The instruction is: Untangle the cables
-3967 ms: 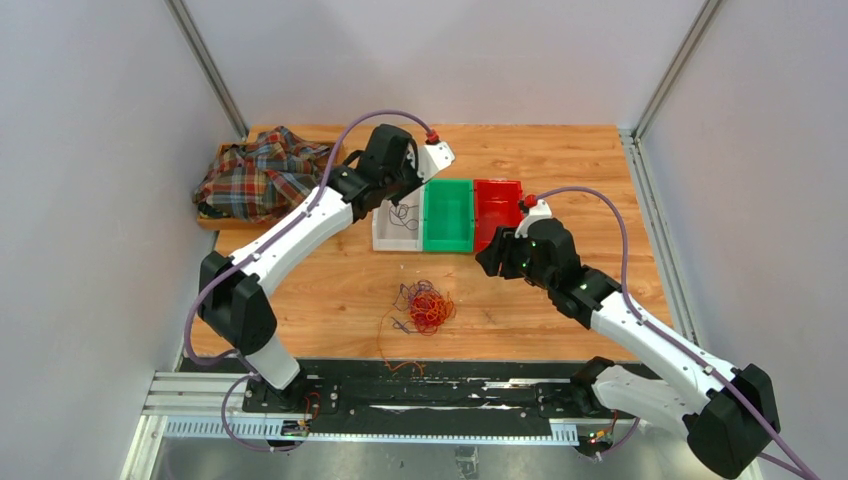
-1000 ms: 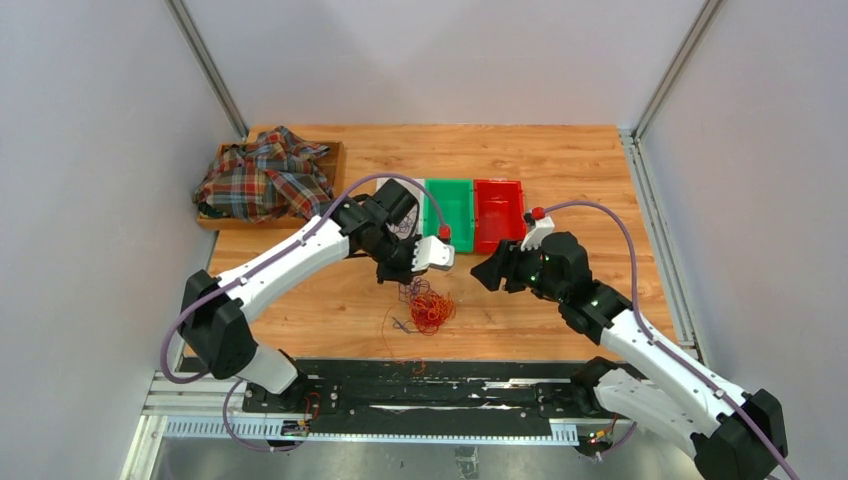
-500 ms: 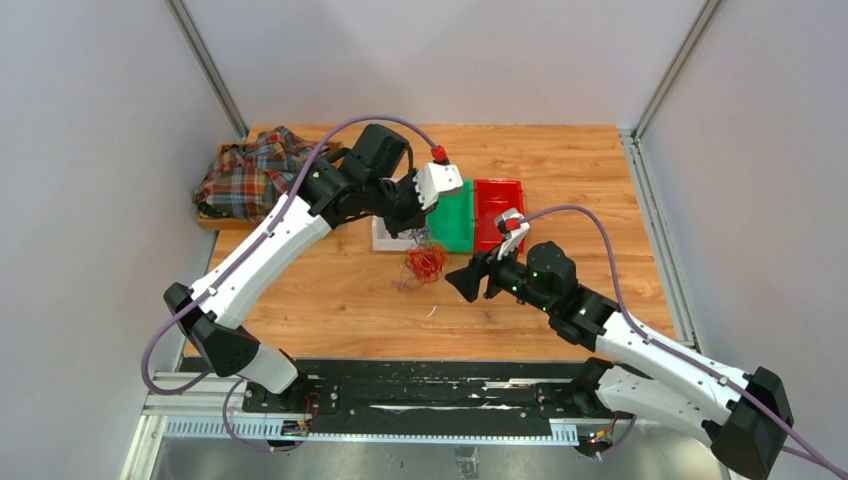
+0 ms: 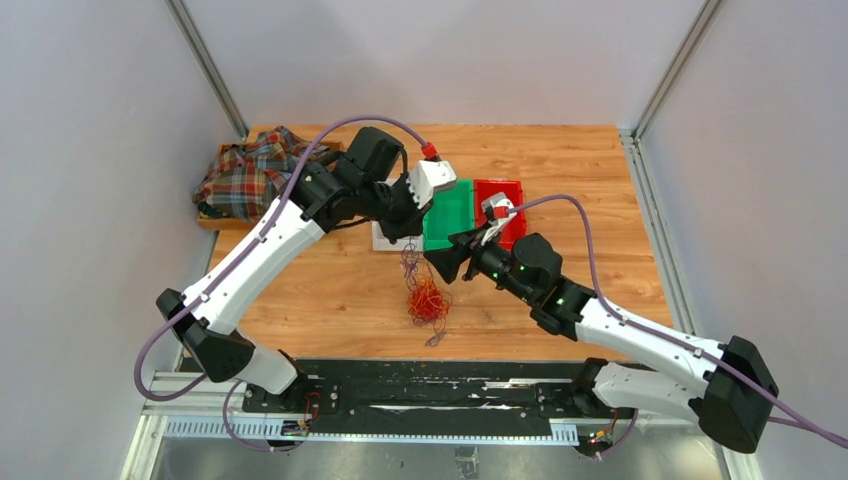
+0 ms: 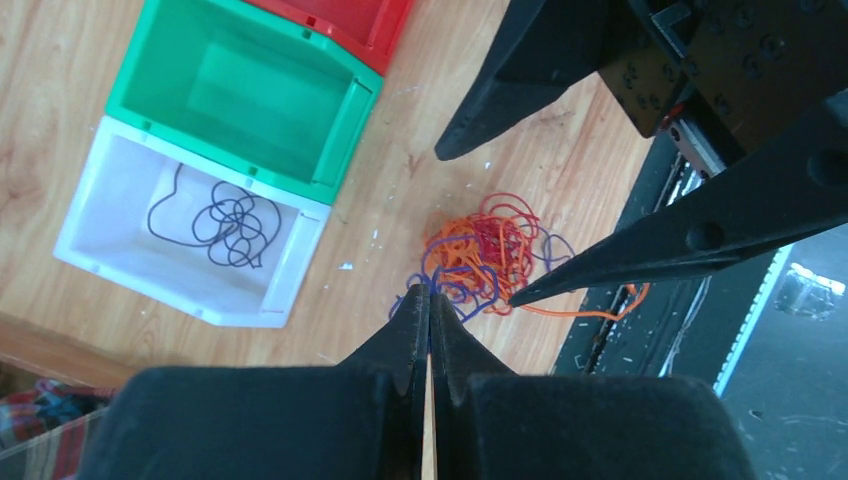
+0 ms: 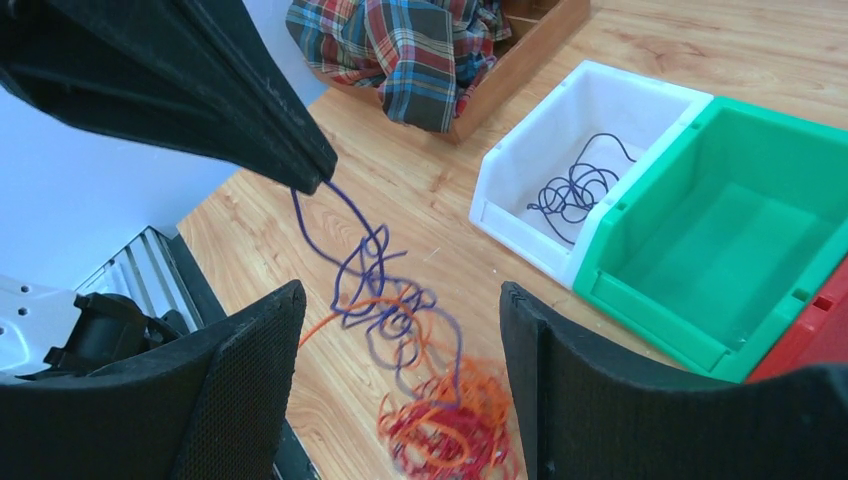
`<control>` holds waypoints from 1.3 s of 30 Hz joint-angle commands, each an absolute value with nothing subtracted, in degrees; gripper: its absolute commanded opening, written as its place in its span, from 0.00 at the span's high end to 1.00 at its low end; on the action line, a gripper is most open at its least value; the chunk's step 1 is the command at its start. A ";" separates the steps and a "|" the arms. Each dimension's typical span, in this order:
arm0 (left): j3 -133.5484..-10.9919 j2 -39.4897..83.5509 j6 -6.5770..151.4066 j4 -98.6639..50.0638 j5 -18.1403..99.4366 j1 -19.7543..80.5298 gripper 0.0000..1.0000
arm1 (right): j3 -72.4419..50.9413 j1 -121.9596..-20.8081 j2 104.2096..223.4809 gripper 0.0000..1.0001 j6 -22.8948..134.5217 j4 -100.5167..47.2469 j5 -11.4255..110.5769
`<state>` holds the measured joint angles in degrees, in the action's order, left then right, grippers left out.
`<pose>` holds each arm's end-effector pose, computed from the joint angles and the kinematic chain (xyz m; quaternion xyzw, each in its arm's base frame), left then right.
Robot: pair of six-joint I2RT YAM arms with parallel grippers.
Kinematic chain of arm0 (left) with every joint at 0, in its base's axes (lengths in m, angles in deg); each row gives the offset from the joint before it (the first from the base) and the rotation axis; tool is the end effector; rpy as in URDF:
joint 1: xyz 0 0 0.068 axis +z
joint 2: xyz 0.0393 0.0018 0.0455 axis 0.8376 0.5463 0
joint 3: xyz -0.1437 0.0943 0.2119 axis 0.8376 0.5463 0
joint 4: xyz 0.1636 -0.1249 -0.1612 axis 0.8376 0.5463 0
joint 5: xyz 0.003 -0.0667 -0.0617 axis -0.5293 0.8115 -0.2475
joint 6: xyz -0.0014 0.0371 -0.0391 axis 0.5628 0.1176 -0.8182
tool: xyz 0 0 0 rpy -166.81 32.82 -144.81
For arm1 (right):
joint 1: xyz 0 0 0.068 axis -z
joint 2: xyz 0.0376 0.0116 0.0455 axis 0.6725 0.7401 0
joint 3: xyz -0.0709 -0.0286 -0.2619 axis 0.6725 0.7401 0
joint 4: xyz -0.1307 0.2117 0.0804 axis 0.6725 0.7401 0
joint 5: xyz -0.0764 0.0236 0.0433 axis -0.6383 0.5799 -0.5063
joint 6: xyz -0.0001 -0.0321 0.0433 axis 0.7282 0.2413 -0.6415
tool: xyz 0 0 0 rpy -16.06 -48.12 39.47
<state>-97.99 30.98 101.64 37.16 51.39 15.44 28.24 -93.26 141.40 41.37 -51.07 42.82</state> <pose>0.2121 -0.2027 0.4146 0.5047 0.7644 -0.2261 0.3314 0.1519 0.1882 0.3064 -0.1839 0.6709 0.4279 0.5771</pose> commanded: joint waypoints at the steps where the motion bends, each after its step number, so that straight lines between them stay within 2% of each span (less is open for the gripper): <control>1: -97.11 28.98 99.59 37.03 53.81 15.40 0.99 | 26.19 -94.36 143.52 0.29 41.30 -56.43 42.06; 11: -96.45 27.47 95.44 37.14 60.27 15.42 0.99 | 25.05 -94.51 150.02 0.30 39.36 -60.46 38.11; 21: -106.98 28.56 90.66 38.52 60.90 15.32 0.99 | 26.61 -95.27 160.94 0.34 36.47 -68.68 35.52; 27: -114.32 28.52 92.62 40.46 55.74 15.31 1.00 | 29.91 -95.78 165.06 0.35 34.78 -72.35 33.21; 34: -132.76 31.92 101.89 41.00 44.61 15.32 1.00 | 32.60 -95.88 166.97 0.36 32.52 -71.78 32.06; 39: -139.58 33.57 106.47 40.86 41.05 15.31 1.00 | 32.90 -96.08 168.15 0.38 31.22 -70.04 31.56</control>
